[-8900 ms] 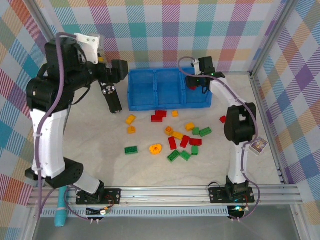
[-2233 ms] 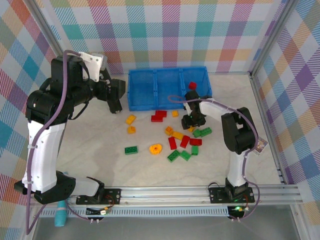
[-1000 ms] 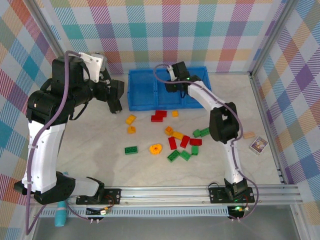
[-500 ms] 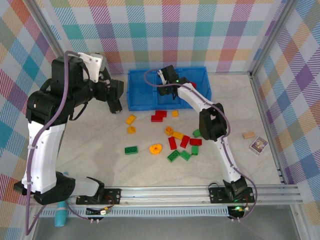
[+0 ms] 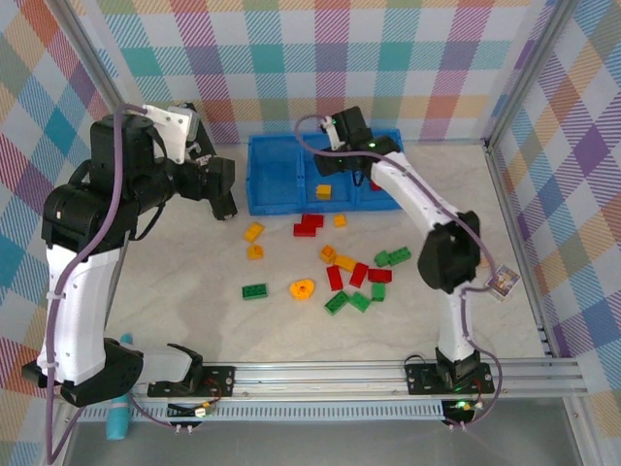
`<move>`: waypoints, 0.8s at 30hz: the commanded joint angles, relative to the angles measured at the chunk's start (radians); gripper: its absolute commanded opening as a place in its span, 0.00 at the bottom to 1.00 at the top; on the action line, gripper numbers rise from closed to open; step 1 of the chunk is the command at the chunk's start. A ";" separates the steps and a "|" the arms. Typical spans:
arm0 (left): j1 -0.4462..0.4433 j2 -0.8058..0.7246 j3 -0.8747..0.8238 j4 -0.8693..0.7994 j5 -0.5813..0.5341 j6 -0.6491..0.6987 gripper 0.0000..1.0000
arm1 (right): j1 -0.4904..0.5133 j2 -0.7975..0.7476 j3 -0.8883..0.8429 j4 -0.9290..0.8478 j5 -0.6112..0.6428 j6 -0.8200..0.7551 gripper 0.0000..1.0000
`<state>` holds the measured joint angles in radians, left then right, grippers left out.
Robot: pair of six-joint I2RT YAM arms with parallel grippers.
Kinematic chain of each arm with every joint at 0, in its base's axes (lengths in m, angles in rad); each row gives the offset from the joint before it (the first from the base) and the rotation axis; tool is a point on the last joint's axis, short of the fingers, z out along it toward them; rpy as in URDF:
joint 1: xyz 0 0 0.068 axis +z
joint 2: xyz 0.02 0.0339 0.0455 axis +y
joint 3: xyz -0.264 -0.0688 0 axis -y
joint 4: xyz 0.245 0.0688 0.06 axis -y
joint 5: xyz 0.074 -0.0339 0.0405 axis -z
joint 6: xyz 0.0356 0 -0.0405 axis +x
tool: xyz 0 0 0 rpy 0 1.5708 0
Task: Sort the legos into containers by color
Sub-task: Pick up the lego from the middle-right of the table.
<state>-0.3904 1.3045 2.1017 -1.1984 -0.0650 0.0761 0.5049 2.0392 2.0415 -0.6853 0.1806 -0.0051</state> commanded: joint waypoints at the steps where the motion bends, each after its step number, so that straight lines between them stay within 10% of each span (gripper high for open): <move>1: -0.008 -0.027 0.001 0.022 -0.017 0.002 1.00 | -0.093 -0.183 -0.113 -0.194 -0.079 0.252 0.70; 12: -0.008 -0.018 -0.029 0.030 0.011 0.006 1.00 | -0.165 -0.783 -0.912 -0.183 -0.063 1.037 0.67; 24: -0.008 -0.077 -0.068 0.051 -0.103 0.062 1.00 | -0.243 -0.791 -1.168 0.014 -0.136 1.330 0.67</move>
<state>-0.3904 1.2552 2.0441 -1.1751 -0.1246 0.1062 0.2798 1.2140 0.8631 -0.7551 0.0654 1.2293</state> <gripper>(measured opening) 0.997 0.672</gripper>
